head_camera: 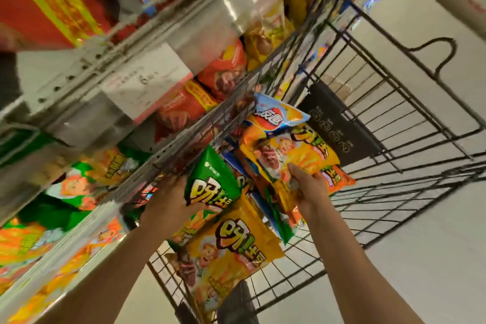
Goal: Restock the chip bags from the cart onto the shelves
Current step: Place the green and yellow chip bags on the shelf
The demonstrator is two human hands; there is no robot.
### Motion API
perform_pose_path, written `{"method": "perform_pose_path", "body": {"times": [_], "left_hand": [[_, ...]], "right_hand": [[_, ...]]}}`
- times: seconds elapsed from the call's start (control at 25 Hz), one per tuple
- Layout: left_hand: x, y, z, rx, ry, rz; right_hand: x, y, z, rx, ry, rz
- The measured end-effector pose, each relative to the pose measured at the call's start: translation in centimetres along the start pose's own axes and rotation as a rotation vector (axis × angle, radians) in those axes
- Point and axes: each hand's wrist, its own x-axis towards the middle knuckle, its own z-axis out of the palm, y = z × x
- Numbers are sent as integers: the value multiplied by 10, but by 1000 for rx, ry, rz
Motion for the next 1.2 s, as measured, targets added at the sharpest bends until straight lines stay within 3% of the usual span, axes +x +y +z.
{"method": "perform_pose_path", "body": {"times": [0.24, 0.44, 0.6, 0.88, 1.08, 1.2], "left_hand": [[-76, 10, -62, -56, 215, 49], [-182, -26, -89, -148, 361, -20], [-315, -79, -99, -302, 532, -73], [-589, -187, -89, -666, 975, -353], [-763, -235, -71, -803, 1322, -569], [-838, -244, -59, -832, 1479, -662]], "right_hand": [[-81, 30, -27, 23, -195, -58], [-170, 43, -29, -199, -412, -242], [-274, 73, -18, -363, -607, -418], [-468, 197, 22, -759, -1064, -702], [-595, 303, 75, -870, -1471, -758], [-657, 358, 97, -891, -1698, -662]]}}
